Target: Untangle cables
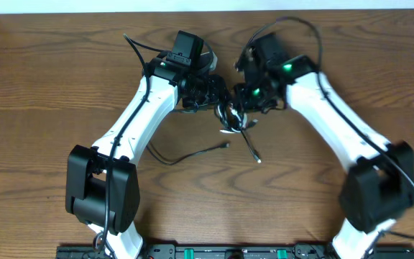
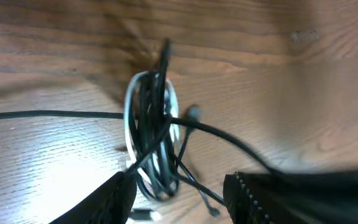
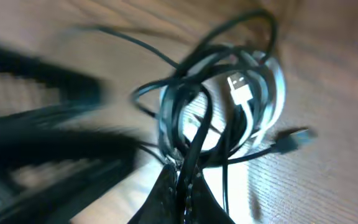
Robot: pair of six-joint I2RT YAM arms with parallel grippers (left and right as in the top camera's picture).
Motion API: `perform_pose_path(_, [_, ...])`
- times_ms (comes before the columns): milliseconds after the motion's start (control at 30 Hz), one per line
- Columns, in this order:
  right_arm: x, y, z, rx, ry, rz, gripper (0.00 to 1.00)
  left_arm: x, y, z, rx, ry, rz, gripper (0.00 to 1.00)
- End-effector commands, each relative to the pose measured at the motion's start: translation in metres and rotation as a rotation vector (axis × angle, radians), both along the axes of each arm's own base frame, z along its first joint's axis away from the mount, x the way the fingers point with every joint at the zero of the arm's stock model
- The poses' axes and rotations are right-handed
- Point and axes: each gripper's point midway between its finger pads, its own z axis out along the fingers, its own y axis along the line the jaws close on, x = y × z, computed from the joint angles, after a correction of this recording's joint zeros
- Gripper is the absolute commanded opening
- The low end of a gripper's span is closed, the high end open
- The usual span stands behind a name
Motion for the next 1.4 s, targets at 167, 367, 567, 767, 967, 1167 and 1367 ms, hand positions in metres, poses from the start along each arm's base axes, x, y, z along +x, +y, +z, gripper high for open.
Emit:
perform_pose_path(167, [-0.006, 0.004, 0.077, 0.186, -0.151, 0.115, 0.01, -0.005, -0.003, -0.009, -0.013, 0.031, -0.020, 0.52])
perform_pose_path(367, [-0.007, 0.005, 0.082, 0.200, -0.159, 0.124, 0.01, -0.006, -0.004, -0.009, -0.013, 0.031, -0.024, 0.57])
perform_pose_path(567, [-0.007, 0.005, 0.083, 0.203, -0.162, 0.127, 0.01, -0.015, -0.016, -0.013, -0.001, 0.034, -0.059, 0.59])
perform_pose_path(767, [-0.002, -0.002, 0.083, 0.202, -0.164, 0.107, 0.01, -0.014, -0.013, -0.016, 0.031, 0.025, -0.047, 0.50])
perform_pose_path(967, [0.007, -0.010, 0.097, 0.266, -0.192, 0.092, 0.01, -0.014, -0.013, -0.018, 0.033, 0.031, -0.047, 0.39])
perform_pose_path(1167, [0.011, -0.014, 0.114, 0.326, -0.223, 0.085, 0.01, -0.015, -0.016, -0.039, 0.037, 0.108, 0.000, 0.38])
perform_pose_path(1367, [0.014, -0.019, 0.116, 0.328, -0.226, 0.065, 0.01, -0.003, -0.022, -0.059, 0.028, 0.106, 0.010, 0.08])
